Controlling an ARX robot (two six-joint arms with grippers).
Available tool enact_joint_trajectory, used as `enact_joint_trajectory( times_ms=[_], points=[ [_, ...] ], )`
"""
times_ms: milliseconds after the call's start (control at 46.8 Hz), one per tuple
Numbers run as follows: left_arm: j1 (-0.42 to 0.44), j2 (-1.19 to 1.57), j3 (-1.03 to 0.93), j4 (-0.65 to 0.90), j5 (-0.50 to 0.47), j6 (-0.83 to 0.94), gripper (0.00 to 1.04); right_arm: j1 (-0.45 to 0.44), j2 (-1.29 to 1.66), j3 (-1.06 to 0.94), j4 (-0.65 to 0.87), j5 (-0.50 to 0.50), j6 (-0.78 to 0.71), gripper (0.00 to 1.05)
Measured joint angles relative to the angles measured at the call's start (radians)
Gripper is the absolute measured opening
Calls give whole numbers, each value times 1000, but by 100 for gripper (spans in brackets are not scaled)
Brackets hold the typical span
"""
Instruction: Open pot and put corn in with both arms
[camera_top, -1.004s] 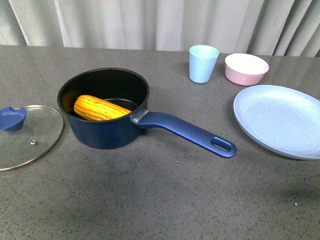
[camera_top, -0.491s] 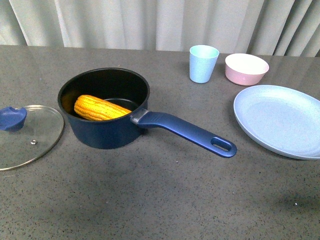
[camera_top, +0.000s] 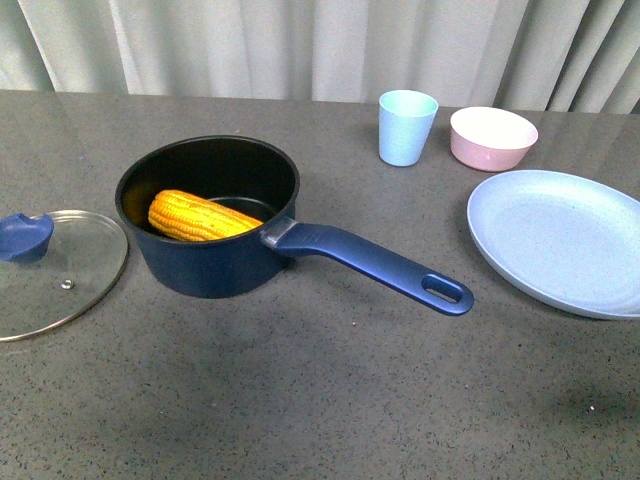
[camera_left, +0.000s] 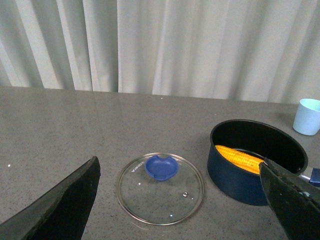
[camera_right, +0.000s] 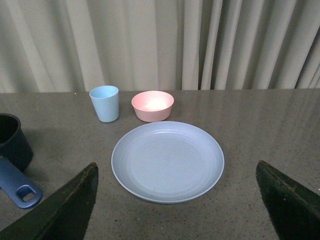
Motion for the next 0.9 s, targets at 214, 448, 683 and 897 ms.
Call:
enact_joint_trajectory(
  times_ms=[214,448,683,897],
  points=[
    [0,0,0,0,0,0,96,0,0,0,0,0,0,96],
    [0,0,0,0,0,0,96,0,0,0,0,0,0,96],
    [0,0,0,0,0,0,96,0,0,0,0,0,0,96],
    [0,0,0,0,0,0,96,0,0,0,0,0,0,96]
  ],
)
